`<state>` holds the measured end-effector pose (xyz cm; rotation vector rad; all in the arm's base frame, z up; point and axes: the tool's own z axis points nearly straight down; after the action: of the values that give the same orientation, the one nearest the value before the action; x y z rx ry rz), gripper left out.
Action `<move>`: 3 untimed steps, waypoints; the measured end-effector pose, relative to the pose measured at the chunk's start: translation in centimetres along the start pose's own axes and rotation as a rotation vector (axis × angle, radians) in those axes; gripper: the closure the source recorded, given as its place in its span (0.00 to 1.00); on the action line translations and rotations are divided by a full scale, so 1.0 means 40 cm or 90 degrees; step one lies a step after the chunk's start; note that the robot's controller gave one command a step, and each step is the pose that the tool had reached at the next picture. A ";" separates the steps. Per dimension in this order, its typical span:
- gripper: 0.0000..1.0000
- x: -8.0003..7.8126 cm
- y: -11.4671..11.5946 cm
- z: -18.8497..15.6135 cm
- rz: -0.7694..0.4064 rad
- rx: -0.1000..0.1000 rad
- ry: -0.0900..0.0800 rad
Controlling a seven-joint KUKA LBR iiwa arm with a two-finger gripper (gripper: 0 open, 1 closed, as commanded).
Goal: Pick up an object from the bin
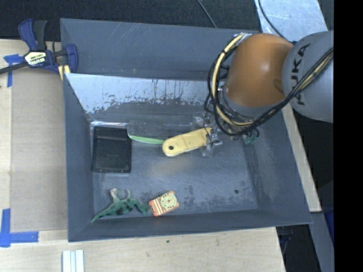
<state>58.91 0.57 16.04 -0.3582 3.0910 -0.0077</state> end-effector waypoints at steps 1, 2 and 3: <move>1.00 -0.040 0.014 -0.115 0.003 -0.002 0.006; 1.00 0.008 0.031 -0.011 0.004 -0.002 0.009; 1.00 -0.006 0.020 -0.244 0.007 -0.002 0.006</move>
Offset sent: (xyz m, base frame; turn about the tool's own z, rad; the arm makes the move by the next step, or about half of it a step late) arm -0.0055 0.0118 0.0060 0.0070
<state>58.66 1.40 25.78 -0.3423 3.1019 -0.0052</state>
